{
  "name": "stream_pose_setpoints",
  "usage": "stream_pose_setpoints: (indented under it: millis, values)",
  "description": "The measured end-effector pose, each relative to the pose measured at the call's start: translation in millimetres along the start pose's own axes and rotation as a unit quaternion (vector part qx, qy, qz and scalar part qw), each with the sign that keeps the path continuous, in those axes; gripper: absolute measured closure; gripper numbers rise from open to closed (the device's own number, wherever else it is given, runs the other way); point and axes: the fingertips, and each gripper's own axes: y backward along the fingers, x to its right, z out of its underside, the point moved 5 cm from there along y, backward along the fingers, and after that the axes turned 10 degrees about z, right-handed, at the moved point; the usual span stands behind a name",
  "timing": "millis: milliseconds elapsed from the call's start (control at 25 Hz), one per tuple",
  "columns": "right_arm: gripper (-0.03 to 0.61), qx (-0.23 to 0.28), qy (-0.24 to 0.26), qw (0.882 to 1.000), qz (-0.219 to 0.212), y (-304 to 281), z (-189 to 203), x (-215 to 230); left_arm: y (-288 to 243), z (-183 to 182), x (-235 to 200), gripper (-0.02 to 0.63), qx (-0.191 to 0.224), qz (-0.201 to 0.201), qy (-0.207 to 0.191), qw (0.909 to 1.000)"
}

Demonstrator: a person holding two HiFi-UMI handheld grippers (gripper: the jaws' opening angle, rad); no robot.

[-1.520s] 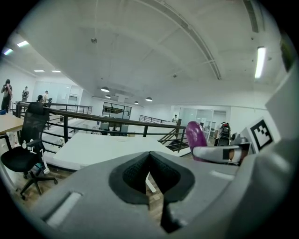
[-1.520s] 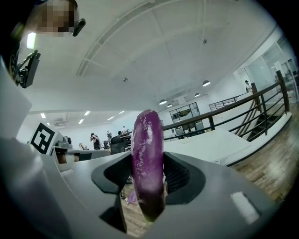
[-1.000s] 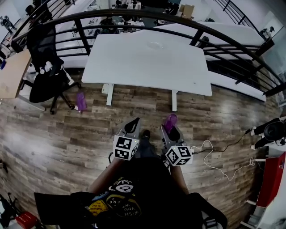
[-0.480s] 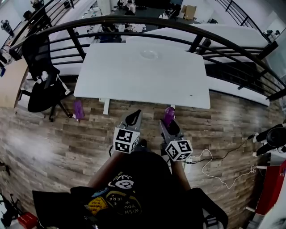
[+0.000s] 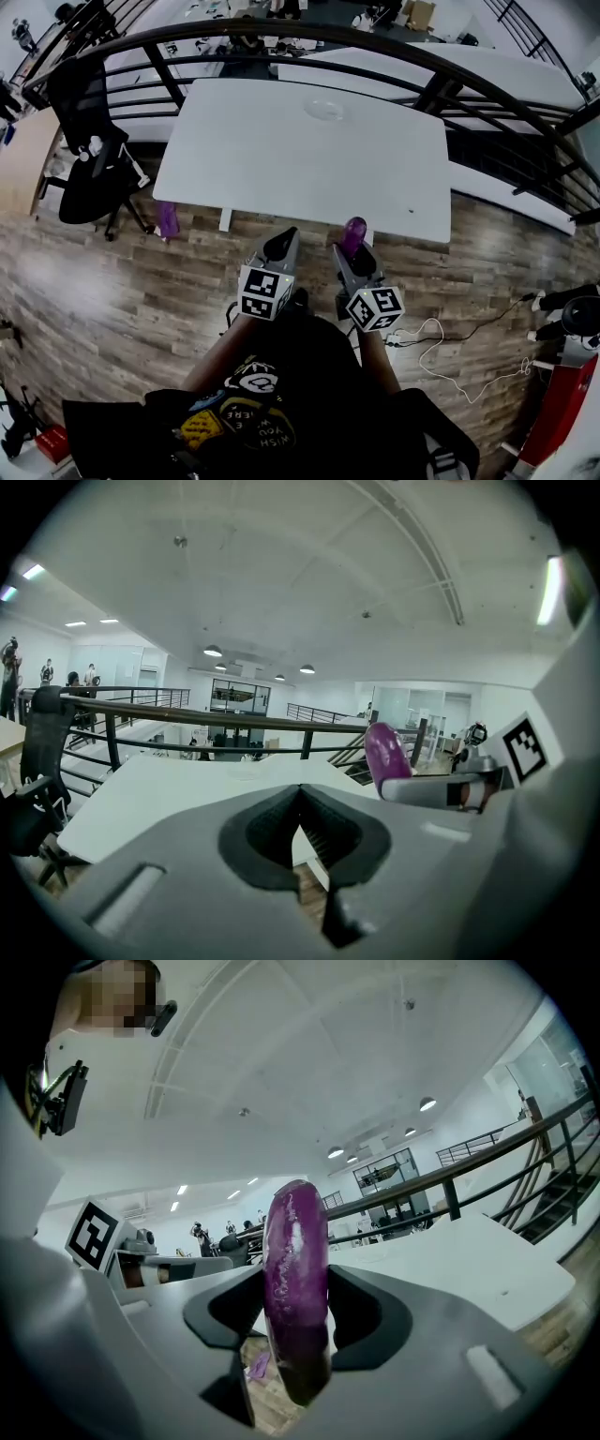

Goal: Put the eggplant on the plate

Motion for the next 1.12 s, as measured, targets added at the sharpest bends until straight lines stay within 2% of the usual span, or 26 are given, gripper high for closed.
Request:
stream_pose_setpoints:
  millis: [240, 720, 960, 1120]
  values:
    - [0.365, -0.010, 0.005, 1.000, 0.014, -65.9, -15.0, 23.3, -53.6, -22.8, -52.8, 0.609, -0.003, 0.009, 0.003, 1.0000]
    - [0.365, -0.007, 0.043, 0.998, 0.044, -237.7, -83.6, 53.9, -172.7, -91.2, -185.8, 0.609, -0.004, 0.052, 0.002, 0.9986]
    - [0.365, -0.041, 0.105, 0.993, 0.025, -305.3, -80.7, 80.3, -205.1, -93.9, -224.0, 0.609, -0.012, 0.045, 0.010, 0.9989]
    - [0.365, -0.079, 0.166, 0.983, 0.000, -368.2, -77.2, 114.7, -226.3, -90.8, -247.4, 0.609, -0.023, 0.035, 0.019, 0.9989]
